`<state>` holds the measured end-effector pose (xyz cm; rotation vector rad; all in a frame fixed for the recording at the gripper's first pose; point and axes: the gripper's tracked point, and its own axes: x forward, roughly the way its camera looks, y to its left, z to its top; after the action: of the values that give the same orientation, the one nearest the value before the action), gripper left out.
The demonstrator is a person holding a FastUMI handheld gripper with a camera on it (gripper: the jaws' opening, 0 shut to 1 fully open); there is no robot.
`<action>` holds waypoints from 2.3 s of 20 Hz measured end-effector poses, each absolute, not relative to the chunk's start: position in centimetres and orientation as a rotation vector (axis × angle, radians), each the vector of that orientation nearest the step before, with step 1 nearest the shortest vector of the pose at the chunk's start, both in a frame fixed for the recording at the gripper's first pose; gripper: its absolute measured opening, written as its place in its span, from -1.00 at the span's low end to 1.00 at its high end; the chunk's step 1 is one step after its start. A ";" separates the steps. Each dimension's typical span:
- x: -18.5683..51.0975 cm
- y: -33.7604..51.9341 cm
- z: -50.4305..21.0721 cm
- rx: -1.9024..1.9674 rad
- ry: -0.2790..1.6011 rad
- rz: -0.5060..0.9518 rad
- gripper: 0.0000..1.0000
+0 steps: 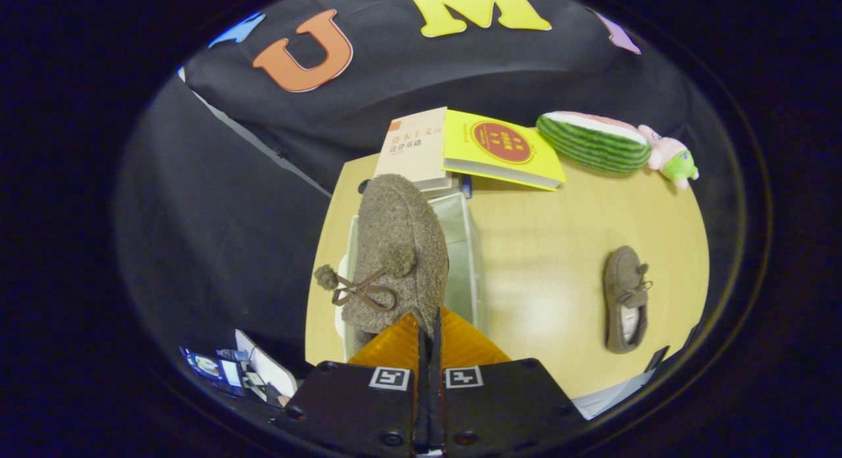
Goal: Open the storage box then place both shoes into the box .Put the left shoe in first, then the right shoe, with the right side of both shoes facing outward in a uniform manner.
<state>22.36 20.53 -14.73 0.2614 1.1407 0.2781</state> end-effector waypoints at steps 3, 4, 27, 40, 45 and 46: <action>23.0 23.4 -17.4 0.285 1.145 0.276 -0.87; 23.3 24.2 -18.1 0.282 1.133 0.267 -0.87; 23.1 27.9 -23.5 0.216 1.054 0.287 0.72; 20.3 16.8 -18.2 0.109 1.018 0.220 1.00; 20.3 9.0 -19.0 0.108 1.037 0.125 1.00; 20.3 7.5 -19.4 0.113 1.047 0.111 1.00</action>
<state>20.25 7.53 -19.38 0.1132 1.0475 0.1106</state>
